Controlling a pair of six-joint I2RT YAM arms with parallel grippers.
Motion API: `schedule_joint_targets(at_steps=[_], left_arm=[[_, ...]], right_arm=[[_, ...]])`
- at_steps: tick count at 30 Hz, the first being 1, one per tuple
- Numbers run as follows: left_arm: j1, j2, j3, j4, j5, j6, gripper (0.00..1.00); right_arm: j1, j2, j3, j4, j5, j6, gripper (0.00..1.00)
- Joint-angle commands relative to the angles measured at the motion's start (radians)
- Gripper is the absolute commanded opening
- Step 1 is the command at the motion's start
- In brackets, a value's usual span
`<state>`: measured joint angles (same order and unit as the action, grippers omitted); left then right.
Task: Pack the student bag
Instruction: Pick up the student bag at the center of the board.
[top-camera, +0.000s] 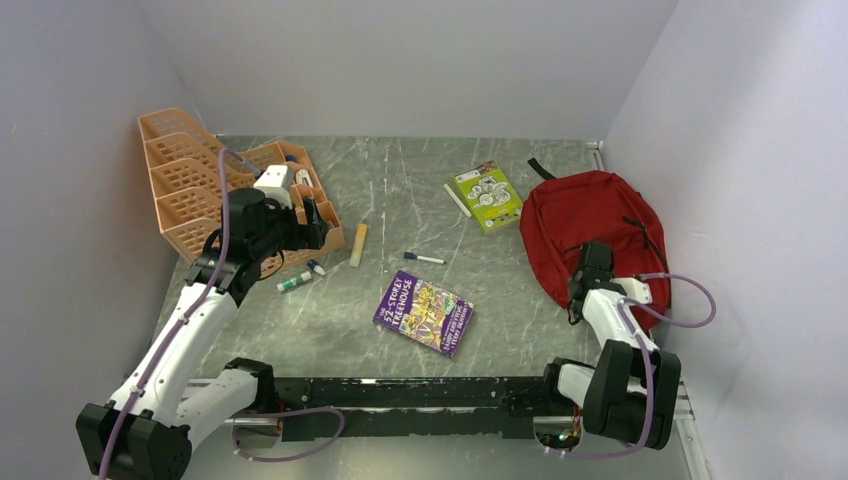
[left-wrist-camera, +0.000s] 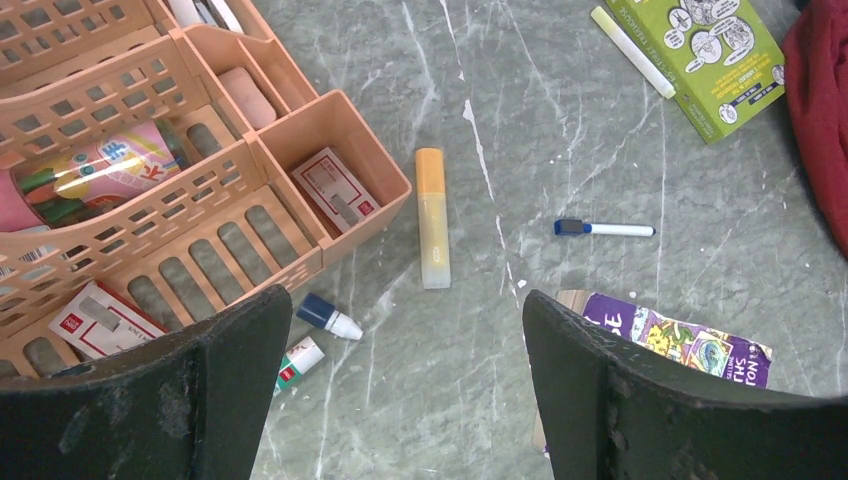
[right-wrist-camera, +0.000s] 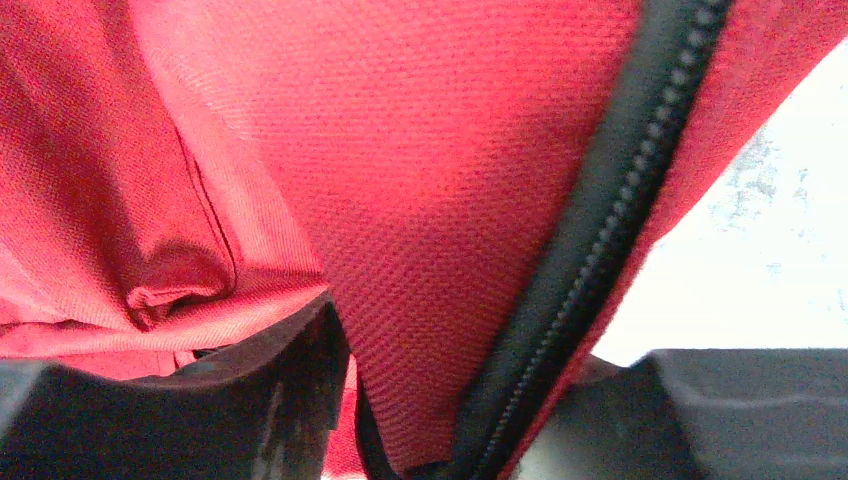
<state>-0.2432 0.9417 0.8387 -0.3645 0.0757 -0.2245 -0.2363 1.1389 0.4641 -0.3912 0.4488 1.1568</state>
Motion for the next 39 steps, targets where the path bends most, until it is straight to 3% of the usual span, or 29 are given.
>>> schedule_joint_targets(at_steps=[1, 5, 11, 16, 24, 39], left_arm=[[0.011, 0.001, 0.034, -0.008, 0.036, -0.004, 0.9], [0.015, 0.003, 0.033, -0.007, 0.039, -0.004, 0.9], [0.016, 0.0, 0.033, -0.007, 0.042, -0.004, 0.9], [0.018, -0.003, 0.031, -0.007, 0.042, -0.004, 0.9], [0.017, -0.006, 0.032, -0.007, 0.042, -0.004, 0.9], [0.018, -0.039, 0.069, -0.022, 0.074, -0.033, 0.91]], right_arm=[[-0.014, -0.033, -0.021, 0.111, -0.011, -0.014, 0.38], [-0.014, -0.11, 0.013, 0.087, -0.019, -0.045, 0.0], [-0.013, -0.236, 0.158, 0.001, -0.055, -0.086, 0.0], [-0.014, -0.241, 0.332, -0.118, -0.089, -0.111, 0.0], [-0.014, -0.24, 0.559, -0.165, -0.198, -0.167, 0.0], [0.016, -0.192, 0.813, 0.006, -0.695, -0.42, 0.0]])
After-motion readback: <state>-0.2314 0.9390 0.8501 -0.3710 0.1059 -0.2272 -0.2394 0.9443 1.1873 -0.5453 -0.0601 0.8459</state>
